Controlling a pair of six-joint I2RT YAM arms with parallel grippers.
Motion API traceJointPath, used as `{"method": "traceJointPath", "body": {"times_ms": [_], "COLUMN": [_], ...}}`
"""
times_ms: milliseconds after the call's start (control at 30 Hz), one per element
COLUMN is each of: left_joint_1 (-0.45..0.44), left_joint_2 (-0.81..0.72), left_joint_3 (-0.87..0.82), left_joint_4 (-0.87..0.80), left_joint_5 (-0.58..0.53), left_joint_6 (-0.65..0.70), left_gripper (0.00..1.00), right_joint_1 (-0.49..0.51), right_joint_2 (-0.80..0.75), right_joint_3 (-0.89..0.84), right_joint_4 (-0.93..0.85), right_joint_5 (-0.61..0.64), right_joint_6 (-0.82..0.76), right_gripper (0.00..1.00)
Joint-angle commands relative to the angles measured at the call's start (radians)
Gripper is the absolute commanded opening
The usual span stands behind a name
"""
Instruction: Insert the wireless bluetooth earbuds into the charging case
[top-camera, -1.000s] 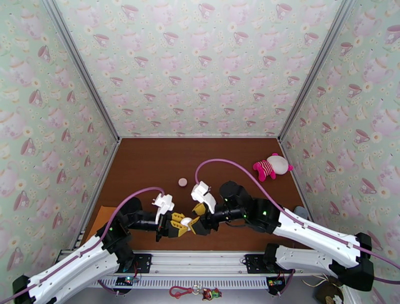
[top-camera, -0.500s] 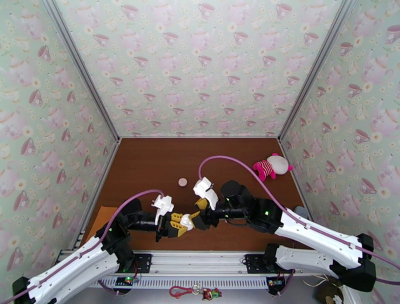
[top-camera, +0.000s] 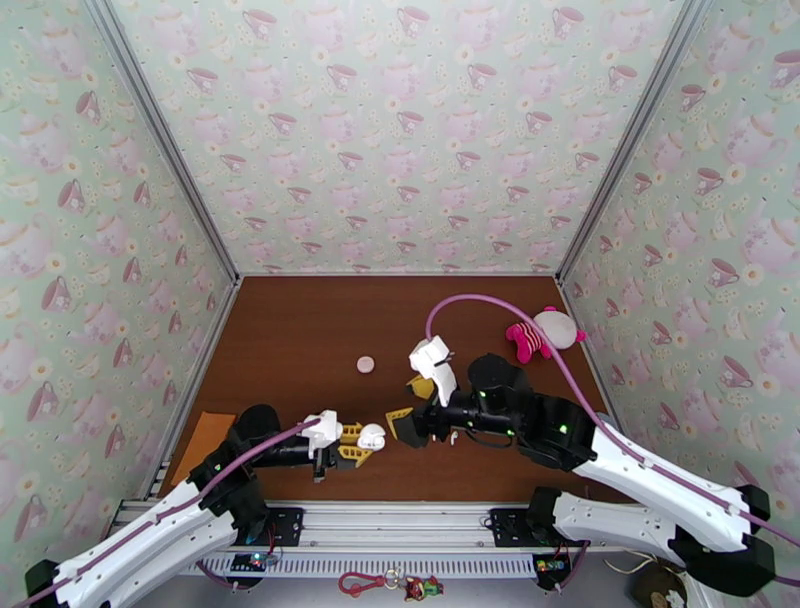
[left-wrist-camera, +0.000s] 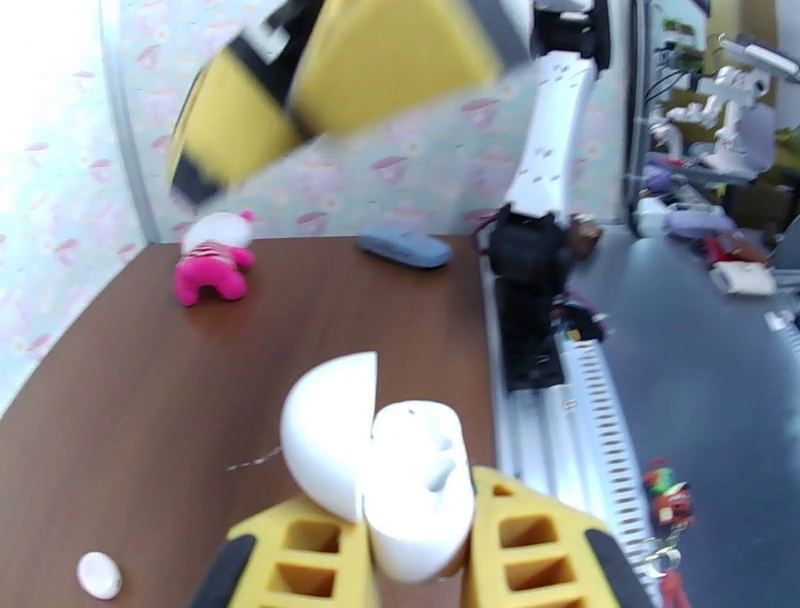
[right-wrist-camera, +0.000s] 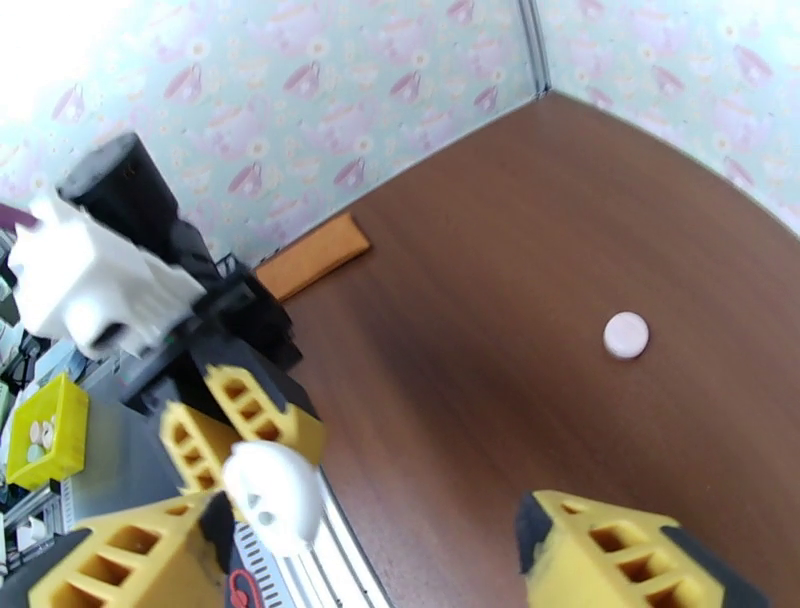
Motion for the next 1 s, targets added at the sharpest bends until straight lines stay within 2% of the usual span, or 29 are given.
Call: {"method": "traceJointPath", "body": {"times_ms": [0, 33, 100, 267, 700, 900, 967], "left_joint_1": [-0.029, -0.039, -0.044, -0.047, -0.044, -0.030, -0.030], "left_joint_2": [-0.015, -0.024, -0.045, -0.093, -0.133, -0.100, -0.118], "left_joint_3": [-0.035, -0.042, -0.053, -0.075, -0.092, -0.091, -0.092], "left_joint_4": [0.038, 0.036, 0.032, -0.024, -0.050, -0.001, -0.001], "left_joint_5": [-0.156, -0.187, -0.220, -0.246, -0.252, -0.221, -0.216], "left_joint_6": [0.165, 0.196, 0.217, 0.276, 0.257, 0.231, 0.225], "left_gripper": [0.00, 0.00, 0.00, 0.00, 0.00, 0.00, 0.00], "right_joint_1": [-0.007, -0.008, -0.009, -0.017, -0.057, -0.114, -0.127], "right_joint_2": [-0.033, -0.034, -0.049, -0.089, 0.018, 0.049, 0.043], "right_joint_3": [0.028, 0.029, 0.025, -0.015, -0.043, -0.043, -0.049], "right_joint_4": [-0.014, -0.020, -0.033, -0.016, 0.021, 0.017, -0.009], "right_joint_5": [0.054, 0.069, 0.101, 0.162, 0.114, 0.122, 0.159], "right_joint_6": [0.017, 0.021, 0.036, 0.080, 0.062, 0.184, 0.229], "right_gripper": [0.90, 0.95, 0.99, 0.99, 0.99, 0.99, 0.99]}}
